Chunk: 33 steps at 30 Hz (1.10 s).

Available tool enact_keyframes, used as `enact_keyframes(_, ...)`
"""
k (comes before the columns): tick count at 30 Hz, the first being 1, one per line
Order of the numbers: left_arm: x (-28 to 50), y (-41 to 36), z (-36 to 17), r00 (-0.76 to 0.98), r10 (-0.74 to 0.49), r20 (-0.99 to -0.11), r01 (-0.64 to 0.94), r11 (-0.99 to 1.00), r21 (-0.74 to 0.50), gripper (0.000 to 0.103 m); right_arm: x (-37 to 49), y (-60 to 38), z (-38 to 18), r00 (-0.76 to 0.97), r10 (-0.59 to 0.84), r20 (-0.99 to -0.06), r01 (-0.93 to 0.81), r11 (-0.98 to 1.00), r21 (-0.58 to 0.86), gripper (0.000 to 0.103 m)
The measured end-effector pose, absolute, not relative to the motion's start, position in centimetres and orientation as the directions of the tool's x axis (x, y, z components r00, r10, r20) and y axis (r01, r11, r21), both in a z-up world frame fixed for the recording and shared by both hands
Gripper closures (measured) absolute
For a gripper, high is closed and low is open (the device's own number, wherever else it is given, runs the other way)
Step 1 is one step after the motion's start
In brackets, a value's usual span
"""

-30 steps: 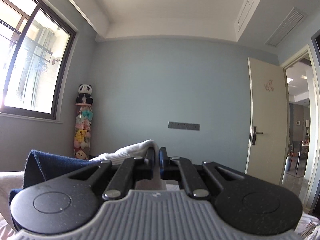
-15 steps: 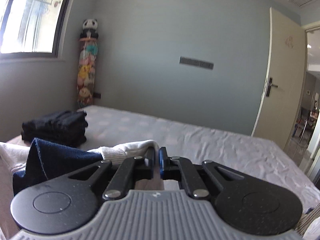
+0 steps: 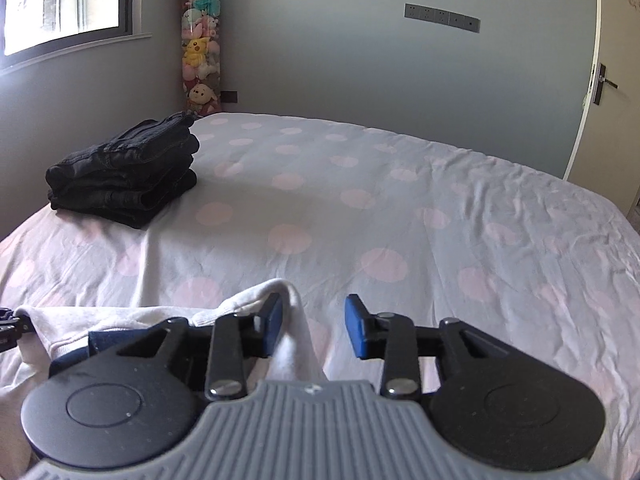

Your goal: Fold clothes

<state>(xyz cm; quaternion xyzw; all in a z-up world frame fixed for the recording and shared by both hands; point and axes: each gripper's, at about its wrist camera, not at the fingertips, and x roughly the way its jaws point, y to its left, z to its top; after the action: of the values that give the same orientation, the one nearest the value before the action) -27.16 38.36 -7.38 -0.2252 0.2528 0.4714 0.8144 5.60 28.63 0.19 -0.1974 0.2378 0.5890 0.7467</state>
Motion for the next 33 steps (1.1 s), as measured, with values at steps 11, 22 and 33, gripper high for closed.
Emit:
enact_keyframes(11, -27.0, 38.0, -7.0, 0.413, 0.651, -0.637, -0.885, 0.452, -0.113, 0.092, 5.8, 22.8, 0.6, 0.104, 0.77, -0.63, -0.969, 0.221, 0.11, 0.047)
enact_keyframes(22, -28.6, 37.9, -7.8, 0.485, 0.629, -0.608, -0.865, 0.445, -0.23, 0.092, 2.5, 25.2, -5.2, 0.283, 0.715, -0.639, -0.924, 0.382, 0.019, 0.087)
enact_keyframes(33, -28.5, 36.5, -7.5, 0.532, 0.624, -0.572, -0.828, 0.523, -0.2, 0.083, 7.4, 18.6, 1.6, 0.433, 0.727, -0.533, -0.888, 0.446, -0.114, 0.099)
